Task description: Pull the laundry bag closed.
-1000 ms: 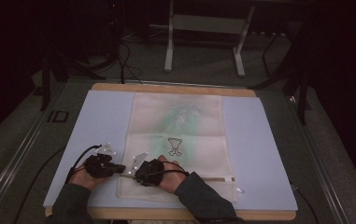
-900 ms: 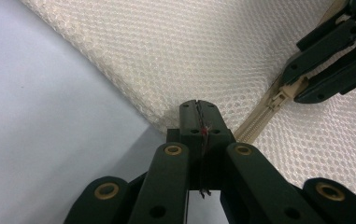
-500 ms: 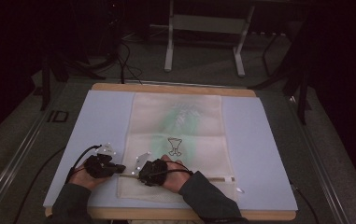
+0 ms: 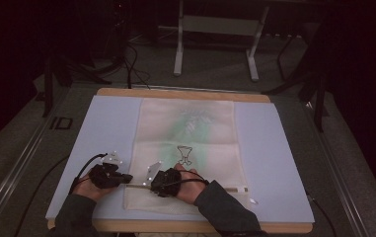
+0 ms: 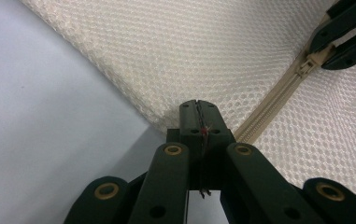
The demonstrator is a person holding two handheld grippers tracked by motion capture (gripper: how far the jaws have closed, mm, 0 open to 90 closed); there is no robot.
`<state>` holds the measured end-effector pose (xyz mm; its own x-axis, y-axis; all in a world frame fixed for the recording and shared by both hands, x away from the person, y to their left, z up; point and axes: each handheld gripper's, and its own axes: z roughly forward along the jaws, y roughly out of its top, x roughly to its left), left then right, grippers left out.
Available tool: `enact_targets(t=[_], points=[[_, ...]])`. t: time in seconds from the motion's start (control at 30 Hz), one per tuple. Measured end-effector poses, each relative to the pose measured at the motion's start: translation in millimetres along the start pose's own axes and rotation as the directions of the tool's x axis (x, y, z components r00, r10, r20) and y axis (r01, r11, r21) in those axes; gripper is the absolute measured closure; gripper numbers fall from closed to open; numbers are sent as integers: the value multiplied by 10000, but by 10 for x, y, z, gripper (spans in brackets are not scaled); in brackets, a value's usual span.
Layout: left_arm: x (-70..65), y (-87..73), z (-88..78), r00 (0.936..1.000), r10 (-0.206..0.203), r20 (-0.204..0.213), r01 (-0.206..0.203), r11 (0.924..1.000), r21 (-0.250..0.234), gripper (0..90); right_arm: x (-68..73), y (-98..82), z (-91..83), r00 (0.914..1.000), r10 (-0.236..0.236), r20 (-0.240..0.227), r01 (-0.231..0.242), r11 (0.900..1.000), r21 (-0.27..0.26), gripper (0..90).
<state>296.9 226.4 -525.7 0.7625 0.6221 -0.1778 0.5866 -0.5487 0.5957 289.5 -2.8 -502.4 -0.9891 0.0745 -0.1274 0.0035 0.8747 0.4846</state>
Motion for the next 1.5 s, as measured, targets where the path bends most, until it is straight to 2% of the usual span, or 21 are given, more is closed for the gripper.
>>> enact_targets(t=[0.7,1.5], points=[[-3,1,0,10000,-12,-10,12,10000,8,900,-15,-92,-136,9999,-150,39,148,9987,478,822],[-3,1,0,10000,-9,-7,9,10000,13,900,-40,-228,-228,10000,-29,-3,29,9978,664,822]])
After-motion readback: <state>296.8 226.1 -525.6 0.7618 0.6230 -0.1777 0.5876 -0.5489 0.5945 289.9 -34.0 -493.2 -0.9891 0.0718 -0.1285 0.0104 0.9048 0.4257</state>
